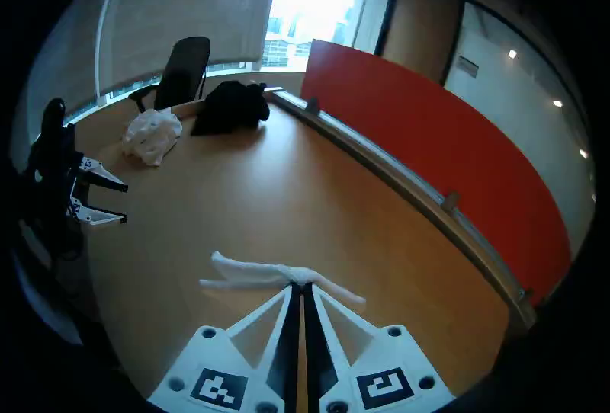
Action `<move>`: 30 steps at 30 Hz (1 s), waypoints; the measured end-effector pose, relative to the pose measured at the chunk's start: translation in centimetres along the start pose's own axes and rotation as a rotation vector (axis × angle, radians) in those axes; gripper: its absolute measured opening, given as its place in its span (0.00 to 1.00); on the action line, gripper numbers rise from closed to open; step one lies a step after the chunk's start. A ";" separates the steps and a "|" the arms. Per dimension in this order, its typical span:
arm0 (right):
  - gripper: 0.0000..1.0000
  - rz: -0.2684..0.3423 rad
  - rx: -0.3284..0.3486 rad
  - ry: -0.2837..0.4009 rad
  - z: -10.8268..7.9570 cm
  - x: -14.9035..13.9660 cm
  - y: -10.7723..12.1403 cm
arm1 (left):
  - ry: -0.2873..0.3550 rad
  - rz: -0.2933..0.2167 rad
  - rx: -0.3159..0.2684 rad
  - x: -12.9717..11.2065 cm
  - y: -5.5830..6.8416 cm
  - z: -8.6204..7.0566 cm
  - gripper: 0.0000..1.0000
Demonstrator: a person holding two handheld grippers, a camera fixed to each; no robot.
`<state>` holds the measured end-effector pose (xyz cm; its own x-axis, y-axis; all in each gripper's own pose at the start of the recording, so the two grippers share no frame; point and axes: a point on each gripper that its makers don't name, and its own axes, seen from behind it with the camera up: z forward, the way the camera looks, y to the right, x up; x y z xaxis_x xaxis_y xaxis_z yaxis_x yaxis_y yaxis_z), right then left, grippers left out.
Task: Fold towel
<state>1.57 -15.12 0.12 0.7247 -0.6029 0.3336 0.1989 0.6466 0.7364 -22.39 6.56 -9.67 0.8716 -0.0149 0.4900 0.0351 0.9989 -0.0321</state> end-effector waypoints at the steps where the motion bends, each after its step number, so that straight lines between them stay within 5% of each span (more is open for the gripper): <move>1: 0.03 0.005 -0.005 -0.002 -0.2 -0.2 0.5 | -0.001 0.001 0.000 0.0 0.0 0.0 0.92; 30: 0.03 0.126 -0.162 -0.126 -8.1 -9.9 15.3 | -0.020 -0.002 0.024 0.5 0.6 0.6 0.92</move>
<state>2.77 4.52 3.32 0.6649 -0.5593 0.4951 0.2224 0.7810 0.5835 -22.23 7.20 -8.87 0.8617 -0.0164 0.5071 0.0252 0.9996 -0.0106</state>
